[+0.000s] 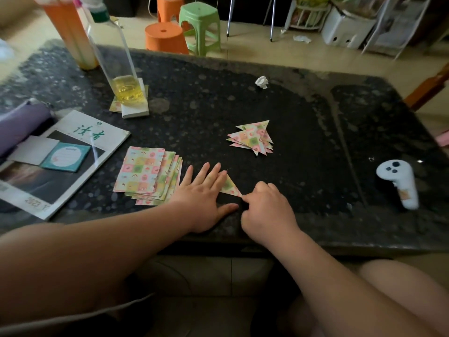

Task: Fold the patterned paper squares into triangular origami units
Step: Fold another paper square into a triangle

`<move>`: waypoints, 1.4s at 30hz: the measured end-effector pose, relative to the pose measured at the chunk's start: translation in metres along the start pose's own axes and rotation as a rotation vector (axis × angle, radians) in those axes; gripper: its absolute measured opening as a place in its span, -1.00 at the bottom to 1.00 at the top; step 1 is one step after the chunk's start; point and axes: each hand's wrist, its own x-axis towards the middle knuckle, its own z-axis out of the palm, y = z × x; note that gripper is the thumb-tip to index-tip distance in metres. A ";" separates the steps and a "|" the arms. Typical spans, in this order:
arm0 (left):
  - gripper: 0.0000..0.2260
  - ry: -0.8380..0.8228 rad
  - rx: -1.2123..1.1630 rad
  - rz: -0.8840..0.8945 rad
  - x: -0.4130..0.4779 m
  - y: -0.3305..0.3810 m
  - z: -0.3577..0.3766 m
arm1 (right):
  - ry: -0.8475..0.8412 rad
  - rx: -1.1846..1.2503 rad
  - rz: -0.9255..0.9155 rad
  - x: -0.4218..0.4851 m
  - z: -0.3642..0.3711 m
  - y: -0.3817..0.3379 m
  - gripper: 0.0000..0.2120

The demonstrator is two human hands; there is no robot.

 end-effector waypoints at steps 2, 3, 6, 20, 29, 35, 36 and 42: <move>-0.19 -0.012 -0.001 -0.022 -0.015 0.004 0.007 | 0.091 0.166 0.103 0.008 0.004 -0.008 -0.70; -0.20 -0.021 -0.001 -0.031 -0.023 0.007 0.010 | 0.100 0.217 0.156 0.014 0.004 -0.014 -0.73; -0.22 -0.006 -0.037 -0.063 -0.036 0.016 0.014 | -0.034 0.266 0.279 0.031 -0.004 -0.025 -0.73; -0.52 0.184 -0.140 -0.069 -0.014 0.012 -0.007 | -0.360 0.528 0.408 0.064 -0.016 -0.017 -0.79; -0.77 0.457 -0.269 -0.032 0.005 0.000 -0.020 | -0.394 0.862 0.349 0.056 -0.036 -0.014 -0.66; -0.87 0.357 -0.658 -0.310 -0.002 -0.007 -0.053 | -0.181 1.369 0.278 0.054 -0.065 -0.001 -0.66; -0.89 0.329 -0.924 -0.457 0.000 -0.016 -0.057 | -0.079 1.450 0.262 0.053 -0.074 0.007 -0.65; -0.95 0.276 -2.260 -0.612 -0.019 -0.025 -0.091 | -0.051 1.165 0.278 0.044 -0.073 0.013 -0.59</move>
